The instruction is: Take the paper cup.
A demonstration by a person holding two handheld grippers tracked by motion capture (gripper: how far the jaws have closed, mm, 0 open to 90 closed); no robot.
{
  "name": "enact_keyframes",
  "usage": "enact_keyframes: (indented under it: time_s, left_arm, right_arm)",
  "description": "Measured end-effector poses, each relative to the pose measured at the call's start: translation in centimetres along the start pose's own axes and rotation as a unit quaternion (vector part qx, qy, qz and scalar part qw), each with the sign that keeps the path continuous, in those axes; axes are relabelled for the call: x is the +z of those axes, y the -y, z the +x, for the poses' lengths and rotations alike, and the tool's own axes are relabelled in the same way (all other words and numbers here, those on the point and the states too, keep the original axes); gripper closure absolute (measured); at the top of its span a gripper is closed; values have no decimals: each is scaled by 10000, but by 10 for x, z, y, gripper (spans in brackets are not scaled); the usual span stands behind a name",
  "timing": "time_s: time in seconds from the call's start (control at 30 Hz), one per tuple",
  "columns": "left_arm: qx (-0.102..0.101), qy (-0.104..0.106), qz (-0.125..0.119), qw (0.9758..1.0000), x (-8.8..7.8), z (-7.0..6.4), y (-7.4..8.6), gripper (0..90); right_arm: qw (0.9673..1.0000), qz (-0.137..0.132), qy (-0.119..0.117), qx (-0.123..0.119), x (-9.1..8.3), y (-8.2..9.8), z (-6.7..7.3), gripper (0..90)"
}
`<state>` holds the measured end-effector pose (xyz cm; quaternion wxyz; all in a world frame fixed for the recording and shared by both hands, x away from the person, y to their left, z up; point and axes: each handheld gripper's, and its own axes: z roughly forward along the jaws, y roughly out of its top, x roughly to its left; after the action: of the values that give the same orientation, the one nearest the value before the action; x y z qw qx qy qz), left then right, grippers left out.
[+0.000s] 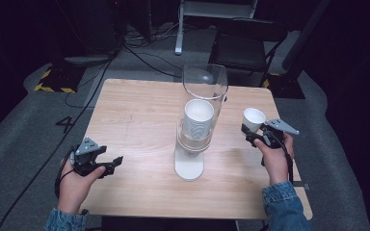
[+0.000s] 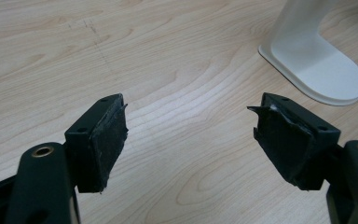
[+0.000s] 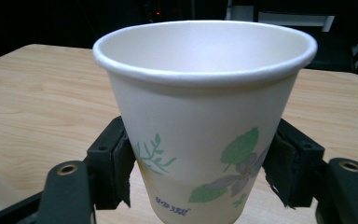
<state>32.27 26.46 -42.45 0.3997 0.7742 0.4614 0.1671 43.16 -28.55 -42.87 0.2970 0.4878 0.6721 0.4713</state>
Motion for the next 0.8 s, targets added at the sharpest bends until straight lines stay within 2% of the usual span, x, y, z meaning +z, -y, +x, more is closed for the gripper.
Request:
enact_keyframes:
  time_s: [0.07, 0.1, 0.17, 0.3, 0.37, 0.4, 0.47, 0.53, 0.8]
  left_arm:
    - [-4, 3, 6, 10000, 1, 0, 0, 249]
    - [3, 7, 8, 10000, 1, 0, 1, 249]
    - [12, 15, 20, 10000, 2, 0, 1, 249]
    - [6, 20, 33, 10000, 3, -1, 1, 249]
    - [31, 19, 55, 10000, 3, -1, 2, 249]
    - [34, 19, 55, 10000, 3, -1, 2, 249]
    - [32, 23, 48, 10000, 3, -1, 2, 249]
    - [34, 20, 40, 10000, 3, 0, 2, 249]
    - [35, 25, 47, 10000, 3, -1, 2, 249]
  right_arm:
    - [10000, 18, 54, 6, 5, 0, -3, 330]
    - [9999, 139, 102, -14, 9, 1, -5, 330]
    - [9997, 192, 118, -34, 12, 2, -6, 329]
    - [9991, 400, 68, -129, 24, 6, -6, 324]
    - [9983, 541, 62, -211, 30, 9, -5, 324]
    - [9974, 695, 30, -185, 37, 13, -6, 325]
    - [9969, 757, 31, -201, 39, 14, -6, 325]
    - [9951, 974, 11, -143, 46, 21, -6, 328]
    - [9947, 1016, -87, -163, 54, 32, -9, 325]
